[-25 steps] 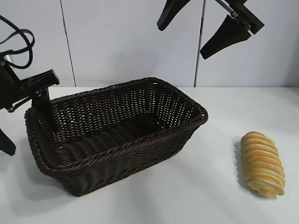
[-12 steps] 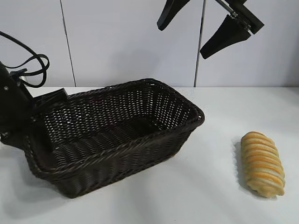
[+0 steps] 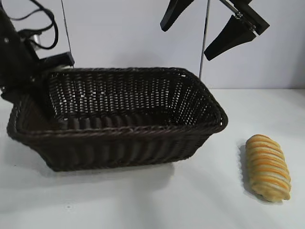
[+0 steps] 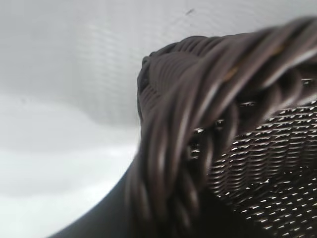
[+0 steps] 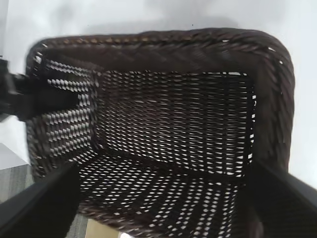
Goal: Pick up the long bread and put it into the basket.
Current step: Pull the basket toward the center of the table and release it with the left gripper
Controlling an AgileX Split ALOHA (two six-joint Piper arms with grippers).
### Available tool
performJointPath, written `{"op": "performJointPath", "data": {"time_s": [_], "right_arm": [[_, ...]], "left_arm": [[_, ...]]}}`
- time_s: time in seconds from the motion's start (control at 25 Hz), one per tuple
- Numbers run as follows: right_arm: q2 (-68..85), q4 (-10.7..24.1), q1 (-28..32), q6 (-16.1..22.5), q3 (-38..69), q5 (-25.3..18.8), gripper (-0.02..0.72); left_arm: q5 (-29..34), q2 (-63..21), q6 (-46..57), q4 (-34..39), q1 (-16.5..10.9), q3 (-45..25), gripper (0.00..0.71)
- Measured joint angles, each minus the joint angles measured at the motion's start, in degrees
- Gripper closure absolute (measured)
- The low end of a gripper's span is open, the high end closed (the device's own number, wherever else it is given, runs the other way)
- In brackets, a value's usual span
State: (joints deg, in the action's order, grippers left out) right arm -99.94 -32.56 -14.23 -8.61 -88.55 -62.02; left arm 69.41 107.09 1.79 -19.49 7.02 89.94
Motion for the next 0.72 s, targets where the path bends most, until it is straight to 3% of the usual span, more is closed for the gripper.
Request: {"op": "performJointPath", "data": {"time_s": [0.16,0.36,0.72], "right_arm": [[0.0,0.0,0.0,0.0,0.0,0.7,0.066],[0.0,0.0,0.0,0.0,0.0,0.7,0.066],[0.0,0.0,0.0,0.0,0.0,0.7,0.066]], "left_arm": [[0.1,1.9,-4.0,-1.5,-2.2,0.2,0.611],[0.1,7.7,-7.0,-5.1,-2.3,0.2,0.611],[-0.8,14.5,-10.7,-5.2,-2.3,0.2,0.611]]}}
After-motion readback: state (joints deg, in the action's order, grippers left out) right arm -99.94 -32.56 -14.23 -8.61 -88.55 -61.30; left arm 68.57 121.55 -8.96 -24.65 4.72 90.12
